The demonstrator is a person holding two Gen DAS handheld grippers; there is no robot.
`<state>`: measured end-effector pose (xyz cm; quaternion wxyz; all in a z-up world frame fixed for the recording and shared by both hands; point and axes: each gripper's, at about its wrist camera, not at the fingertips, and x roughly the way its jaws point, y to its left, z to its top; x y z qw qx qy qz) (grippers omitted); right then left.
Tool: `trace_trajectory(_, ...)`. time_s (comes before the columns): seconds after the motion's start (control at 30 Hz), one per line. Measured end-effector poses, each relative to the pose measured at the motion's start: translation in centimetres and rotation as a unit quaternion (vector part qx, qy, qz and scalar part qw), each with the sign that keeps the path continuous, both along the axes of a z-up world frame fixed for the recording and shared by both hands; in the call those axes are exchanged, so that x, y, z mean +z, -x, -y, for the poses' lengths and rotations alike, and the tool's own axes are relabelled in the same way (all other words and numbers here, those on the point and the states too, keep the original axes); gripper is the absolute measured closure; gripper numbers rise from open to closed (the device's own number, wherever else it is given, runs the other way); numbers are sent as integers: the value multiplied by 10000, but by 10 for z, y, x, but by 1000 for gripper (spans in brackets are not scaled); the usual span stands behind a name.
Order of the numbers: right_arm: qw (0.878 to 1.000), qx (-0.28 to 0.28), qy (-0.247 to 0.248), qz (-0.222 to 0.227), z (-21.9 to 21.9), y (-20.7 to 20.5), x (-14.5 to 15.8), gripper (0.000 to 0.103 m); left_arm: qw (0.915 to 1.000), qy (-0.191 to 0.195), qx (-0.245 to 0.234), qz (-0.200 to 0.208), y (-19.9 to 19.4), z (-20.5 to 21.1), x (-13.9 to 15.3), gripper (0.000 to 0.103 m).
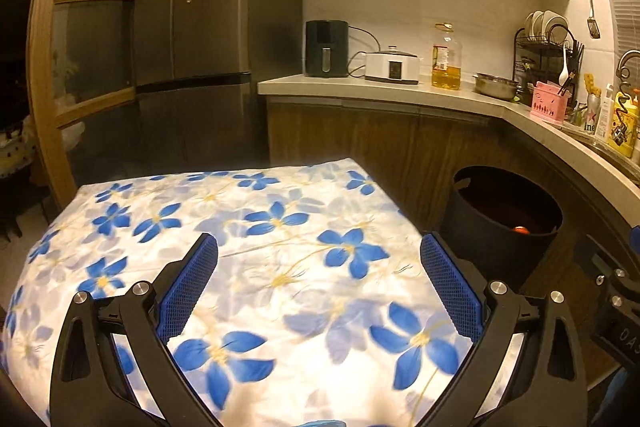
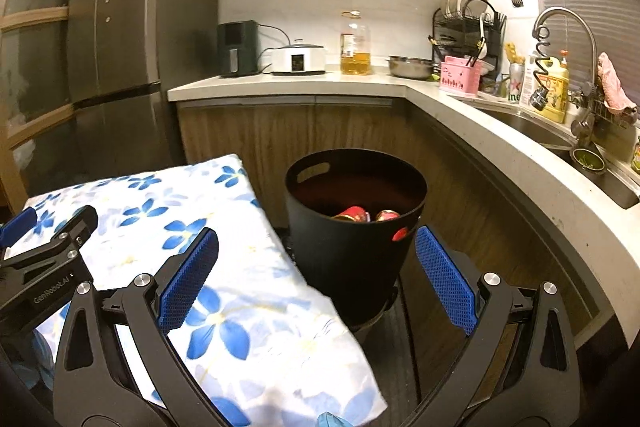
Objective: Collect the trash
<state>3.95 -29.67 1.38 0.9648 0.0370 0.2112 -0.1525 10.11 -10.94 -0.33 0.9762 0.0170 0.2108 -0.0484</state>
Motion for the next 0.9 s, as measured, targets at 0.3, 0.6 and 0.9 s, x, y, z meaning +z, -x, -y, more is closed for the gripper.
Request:
trace_trajectory(0.3,9999,112,70,29,-26,24,3,6,10000,6,59,27,26,-23,-1,6)
trace_trajectory(0.6,9996,231,74,148,-40,37,9,6,9999,54,119,96,40,-36,4,6)
trace_trajectory(0.9,9994,261,55,219,-43,41,14,6,9998,94,139,138,44,-40,7,6)
